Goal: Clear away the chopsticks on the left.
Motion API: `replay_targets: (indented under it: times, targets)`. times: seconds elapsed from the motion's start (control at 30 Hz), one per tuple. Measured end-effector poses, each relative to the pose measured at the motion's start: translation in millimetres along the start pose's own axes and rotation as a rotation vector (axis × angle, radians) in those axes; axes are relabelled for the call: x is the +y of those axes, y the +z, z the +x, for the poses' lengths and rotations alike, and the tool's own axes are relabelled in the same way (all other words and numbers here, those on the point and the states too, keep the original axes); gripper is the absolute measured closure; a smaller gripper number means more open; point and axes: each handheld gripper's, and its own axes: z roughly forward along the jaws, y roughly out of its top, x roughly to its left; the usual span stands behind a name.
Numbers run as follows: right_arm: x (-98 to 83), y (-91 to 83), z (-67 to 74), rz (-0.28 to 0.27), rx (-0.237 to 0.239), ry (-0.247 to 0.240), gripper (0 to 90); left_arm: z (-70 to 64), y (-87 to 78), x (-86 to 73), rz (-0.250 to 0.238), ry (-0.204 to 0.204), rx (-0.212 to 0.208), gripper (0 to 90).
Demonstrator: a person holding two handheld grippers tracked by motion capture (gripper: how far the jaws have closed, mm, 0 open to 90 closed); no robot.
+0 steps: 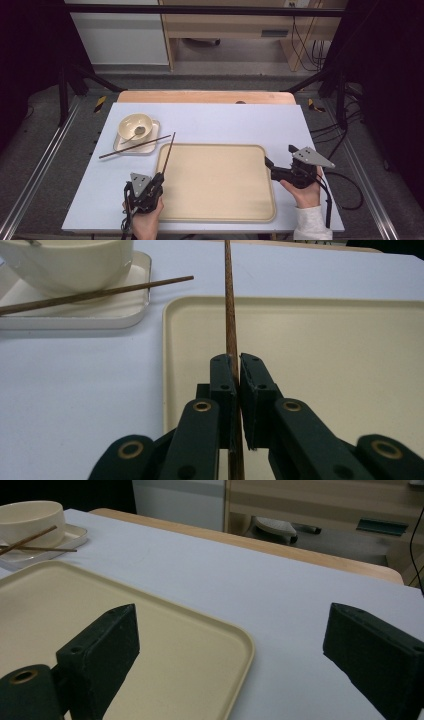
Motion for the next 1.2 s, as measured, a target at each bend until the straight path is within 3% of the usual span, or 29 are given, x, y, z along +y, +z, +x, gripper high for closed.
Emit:
replay_targets:
  times: [0.63, 1.2]
  targets:
    - [-0.5, 1.0, 0.3, 0.005, 0.002, -0.002, 8.4, 1.7, 4.6, -13.9, 0.068, -0.018, 0.037, 84.8]
    - [-0.8, 1.7, 0.5, 0.007, 0.0, -0.006, 8.6, 1.2, 12.3, -18.4, 0.151, 0.011, 0.056, 84.8]
